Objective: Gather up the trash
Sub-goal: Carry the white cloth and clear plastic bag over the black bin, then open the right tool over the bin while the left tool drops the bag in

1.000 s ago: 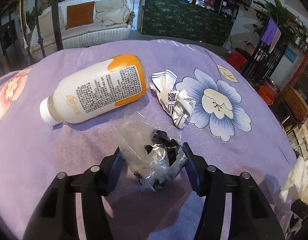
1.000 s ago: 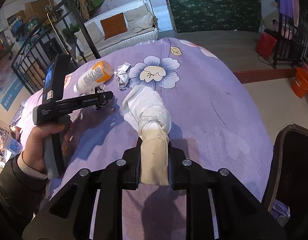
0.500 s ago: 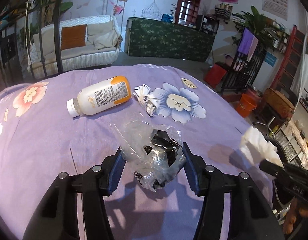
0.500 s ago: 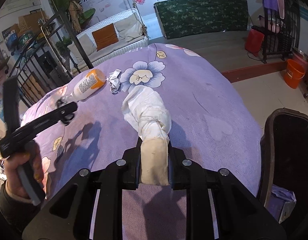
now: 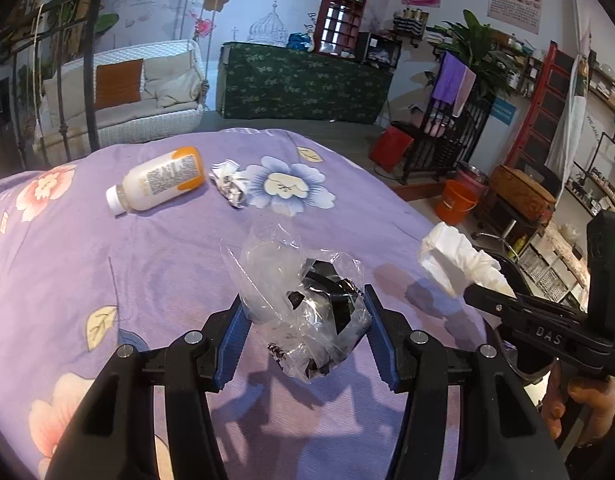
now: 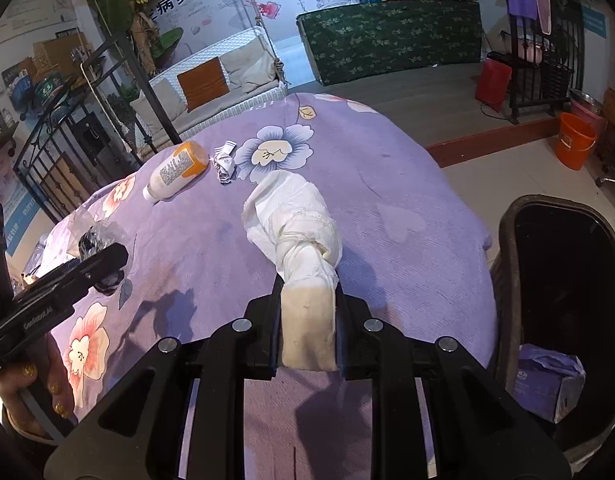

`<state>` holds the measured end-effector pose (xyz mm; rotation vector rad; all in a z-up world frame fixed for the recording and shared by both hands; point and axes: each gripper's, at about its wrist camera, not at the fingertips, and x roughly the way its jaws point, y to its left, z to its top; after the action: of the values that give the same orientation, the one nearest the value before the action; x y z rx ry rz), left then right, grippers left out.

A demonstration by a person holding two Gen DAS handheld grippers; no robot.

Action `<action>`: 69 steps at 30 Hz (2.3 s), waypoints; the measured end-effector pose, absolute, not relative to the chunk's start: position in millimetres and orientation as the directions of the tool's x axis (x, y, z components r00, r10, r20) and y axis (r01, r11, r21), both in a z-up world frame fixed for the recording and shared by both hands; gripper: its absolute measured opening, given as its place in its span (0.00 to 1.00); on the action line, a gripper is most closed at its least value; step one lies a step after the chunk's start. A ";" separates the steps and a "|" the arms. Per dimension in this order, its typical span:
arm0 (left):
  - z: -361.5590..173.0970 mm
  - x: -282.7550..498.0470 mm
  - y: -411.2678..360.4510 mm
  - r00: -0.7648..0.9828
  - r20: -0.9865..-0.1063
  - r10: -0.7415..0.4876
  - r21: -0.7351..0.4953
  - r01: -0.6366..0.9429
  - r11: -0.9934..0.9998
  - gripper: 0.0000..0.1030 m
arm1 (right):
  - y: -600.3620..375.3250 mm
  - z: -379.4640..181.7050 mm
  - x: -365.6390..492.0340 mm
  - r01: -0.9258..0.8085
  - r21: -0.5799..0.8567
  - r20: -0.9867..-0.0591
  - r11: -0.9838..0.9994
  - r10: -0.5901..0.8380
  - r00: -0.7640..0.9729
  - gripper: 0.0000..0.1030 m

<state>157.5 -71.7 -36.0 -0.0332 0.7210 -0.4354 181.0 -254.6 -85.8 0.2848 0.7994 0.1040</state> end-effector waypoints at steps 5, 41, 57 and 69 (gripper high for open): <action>-33.0 146.2 -91.3 0.653 -0.619 -0.437 -0.189 0.417 0.889 0.52 | -274.6 -81.6 163.4 0.055 0.287 -0.686 0.956 0.165 0.708 0.20; -41.5 115.2 -200.3 0.497 -0.628 -0.599 -0.182 0.654 0.734 0.52 | -465.0 -150.5 104.9 0.579 0.315 -0.806 0.752 -0.110 0.581 0.61; -61.9 113.2 -272.9 0.338 -0.670 -0.661 -0.221 0.760 0.612 0.52 | -454.3 -97.7 69.0 0.587 0.277 -0.695 0.761 -0.264 0.669 0.71; -79.6 114.2 -335.0 0.246 -0.706 -0.664 -0.230 0.807 0.544 0.51 | -471.9 -76.8 37.9 0.654 0.211 -0.646 0.726 -0.399 0.651 0.77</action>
<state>114.2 -335.0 -79.6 0.1949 0.8552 -1.0117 37.9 -471.9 -76.8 0.4548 0.6089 -0.6216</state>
